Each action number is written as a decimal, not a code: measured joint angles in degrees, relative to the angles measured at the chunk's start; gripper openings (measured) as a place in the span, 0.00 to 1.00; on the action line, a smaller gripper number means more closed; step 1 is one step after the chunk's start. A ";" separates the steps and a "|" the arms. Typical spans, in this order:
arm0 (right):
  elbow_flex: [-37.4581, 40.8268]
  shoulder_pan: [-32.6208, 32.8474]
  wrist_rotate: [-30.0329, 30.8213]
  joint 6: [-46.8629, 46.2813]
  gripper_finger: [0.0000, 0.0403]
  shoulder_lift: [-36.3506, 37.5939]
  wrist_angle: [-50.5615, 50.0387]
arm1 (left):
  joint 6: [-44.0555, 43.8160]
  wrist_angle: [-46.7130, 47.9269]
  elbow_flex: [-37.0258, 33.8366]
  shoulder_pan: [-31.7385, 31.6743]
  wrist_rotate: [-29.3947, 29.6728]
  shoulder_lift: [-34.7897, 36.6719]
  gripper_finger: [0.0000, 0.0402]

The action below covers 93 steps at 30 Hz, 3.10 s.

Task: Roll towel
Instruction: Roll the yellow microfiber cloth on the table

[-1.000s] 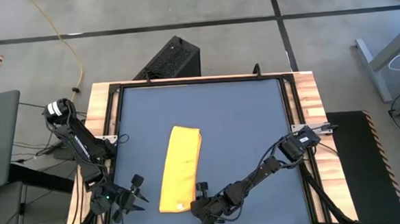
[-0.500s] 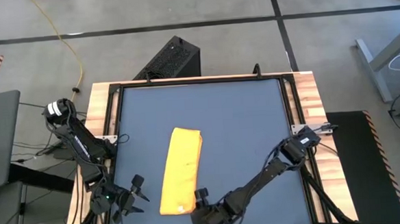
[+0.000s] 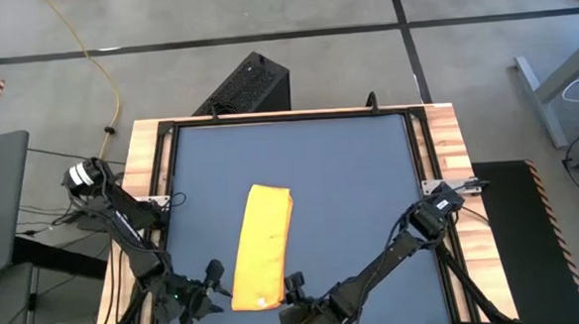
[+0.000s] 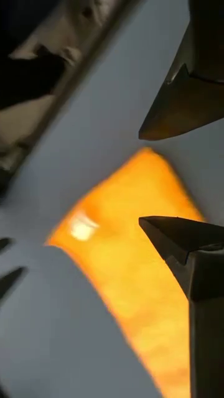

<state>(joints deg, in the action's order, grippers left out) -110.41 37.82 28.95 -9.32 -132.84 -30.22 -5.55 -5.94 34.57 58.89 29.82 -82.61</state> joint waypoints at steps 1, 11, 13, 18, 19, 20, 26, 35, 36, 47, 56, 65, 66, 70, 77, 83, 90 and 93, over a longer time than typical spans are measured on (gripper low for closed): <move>0.00 -0.01 0.36 0.64 0.44 0.00 0.02 | -1.18 1.38 0.02 0.00 0.02 0.00 0.50; 4.10 -1.68 -0.20 2.91 0.44 -0.52 7.11 | -1.36 -1.50 -1.29 -0.11 -0.95 -3.20 0.50; 4.20 -1.62 -0.22 3.32 0.44 -0.52 7.09 | -1.02 -3.50 -1.29 -0.11 -0.89 -5.88 0.50; 4.68 -2.05 -2.41 3.79 0.44 -0.50 7.84 | 0.19 -7.77 -1.33 -0.13 2.07 -11.78 0.50; 5.23 -2.21 -3.28 3.81 0.44 -0.50 8.29 | 0.20 -8.96 -1.33 -0.10 2.54 -12.63 0.50; 5.84 -2.32 -3.63 3.82 0.44 -0.52 9.08 | 0.21 -10.01 -1.33 -0.07 2.94 -13.36 0.50; 7.61 -2.80 -4.59 4.89 0.44 -0.59 10.22 | -0.71 -12.50 -1.31 -0.26 3.15 -14.88 0.50; 7.63 -3.96 -6.33 6.36 0.41 -0.57 10.93 | -3.33 -14.56 -1.31 -2.80 -0.39 -14.97 0.50; 7.63 -4.19 -6.41 6.45 0.41 -0.57 10.98 | -3.96 -14.62 -1.31 -3.22 -1.70 -14.97 0.50; 7.63 -4.98 -9.73 -3.37 0.15 -0.57 9.25 | -7.50 -14.81 -1.31 -3.76 -5.81 -14.95 0.23; 7.61 -6.71 -15.36 -17.07 0.06 -0.55 7.24 | -14.72 -16.03 -1.31 -5.69 -12.05 -14.95 0.01; 7.52 -9.72 -23.40 -31.39 0.03 -0.44 5.60 | -24.94 -14.46 -1.29 -10.08 -22.70 -14.95 0.00; 7.52 -9.93 -24.76 -33.36 0.04 -0.42 5.58 | -25.47 -13.53 -1.29 -10.23 -23.05 -14.95 0.01; 7.52 -9.94 -28.19 -41.32 0.05 -0.41 5.68 | -25.00 -12.41 -1.14 -10.29 -23.38 -14.87 0.04; 7.52 -8.88 -29.74 -46.88 0.04 -0.46 6.54 | -20.11 -9.90 -1.31 -10.95 -21.35 -10.71 0.15; 7.54 -9.16 -30.79 -50.78 0.04 -0.48 6.64 | -17.74 -2.82 -1.44 -11.18 -17.99 -2.09 0.23; 7.56 -8.90 -30.79 -54.78 0.04 -0.50 6.71 | -14.44 -6.60 -1.42 -7.45 -16.71 2.33 0.27; 7.58 -8.66 -30.79 -55.83 0.04 -0.50 6.98 | -12.53 -11.96 -1.38 -5.24 -13.29 -0.55 0.27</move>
<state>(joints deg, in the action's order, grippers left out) -102.83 29.16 -1.85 -65.14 -133.34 -23.24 -18.08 -17.90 33.19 53.66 16.53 -83.15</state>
